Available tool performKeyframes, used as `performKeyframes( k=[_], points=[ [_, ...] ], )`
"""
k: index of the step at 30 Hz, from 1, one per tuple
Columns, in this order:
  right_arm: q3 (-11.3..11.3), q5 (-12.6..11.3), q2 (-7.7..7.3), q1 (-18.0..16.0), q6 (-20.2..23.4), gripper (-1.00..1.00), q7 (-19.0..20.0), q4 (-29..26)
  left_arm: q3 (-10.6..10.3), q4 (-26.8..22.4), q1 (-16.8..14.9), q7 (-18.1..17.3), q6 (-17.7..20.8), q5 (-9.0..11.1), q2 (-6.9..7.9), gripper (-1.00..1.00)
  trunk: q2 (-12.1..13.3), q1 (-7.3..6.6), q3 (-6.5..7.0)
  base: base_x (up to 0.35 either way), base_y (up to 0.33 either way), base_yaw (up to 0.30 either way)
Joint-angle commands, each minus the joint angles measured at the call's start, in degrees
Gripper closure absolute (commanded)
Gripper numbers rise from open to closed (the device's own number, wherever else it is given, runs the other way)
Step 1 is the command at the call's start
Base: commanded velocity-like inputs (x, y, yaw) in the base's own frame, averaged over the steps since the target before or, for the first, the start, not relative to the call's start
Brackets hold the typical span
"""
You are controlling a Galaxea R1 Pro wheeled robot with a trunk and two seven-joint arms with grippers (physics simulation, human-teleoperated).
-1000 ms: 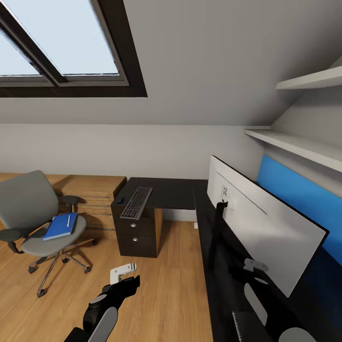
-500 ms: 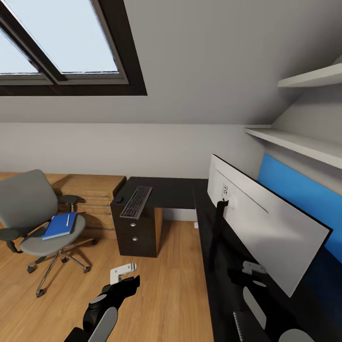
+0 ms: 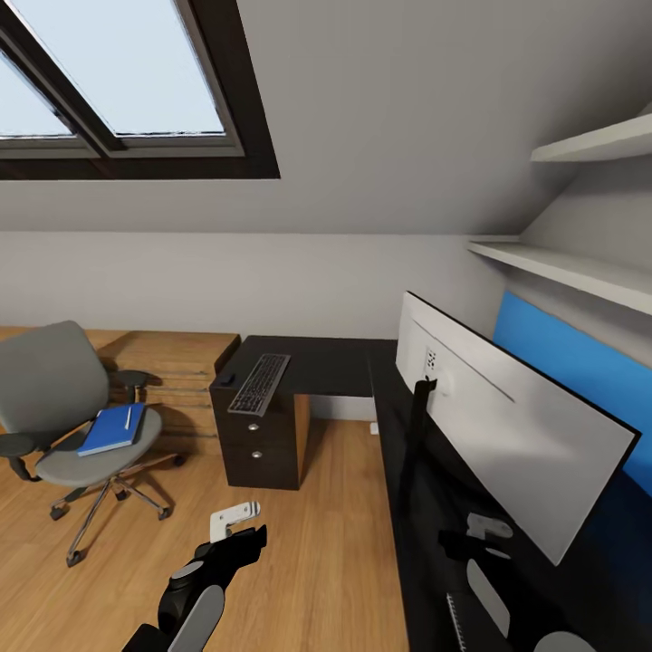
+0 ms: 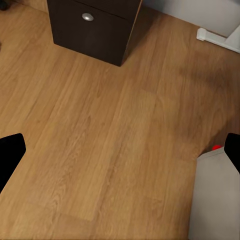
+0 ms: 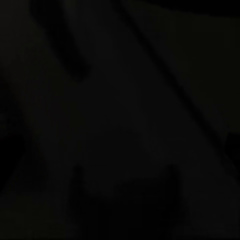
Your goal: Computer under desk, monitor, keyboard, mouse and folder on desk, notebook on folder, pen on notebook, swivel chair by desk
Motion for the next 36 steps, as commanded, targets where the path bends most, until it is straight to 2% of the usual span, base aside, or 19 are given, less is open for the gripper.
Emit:
performKeyframes(
  k=[1,4,21,30,36],
  points=[
    [0.5,-0.5,-0.06,-0.1,0.3,-1.0,-0.5,0.2,-0.1,-0.1,-0.1,0.6,0.1,0.5,0.06,-1.0,-0.5,0.24,-0.28,0.0,0.0,0.0],
    [0.5,-0.5,-0.16,-0.3,0.6,-1.0,-0.5,1.7,-0.1,-0.1,-0.1,0.6,0.1,0.5,0.06,-1.0,-1.7,0.9,-0.82,0.0,0.0,0.0],
    [0.5,-0.6,-0.21,-0.5,2.0,-1.0,-0.5,2.4,-0.1,-0.1,-0.1,0.6,0.1,0.5,0.06,-1.0,-8.5,4.63,-3.87,-0.061,0.0,0.0],
    [0.5,-0.6,-0.29,-0.5,2.5,-1.0,-0.5,2.4,-0.1,-0.1,-0.1,0.6,0.1,0.5,0.05,-1.0,-8.5,4.63,-3.87,-0.014,0.0,0.0],
    [0.4,-0.6,-0.65,-0.5,3.3,-1.0,-0.5,2.5,-0.2,-0.1,-0.1,0.6,0.1,0.5,0.01,-1.0,-10.9,5.95,-4.95,0.0,0.0,0.0]
  ],
)
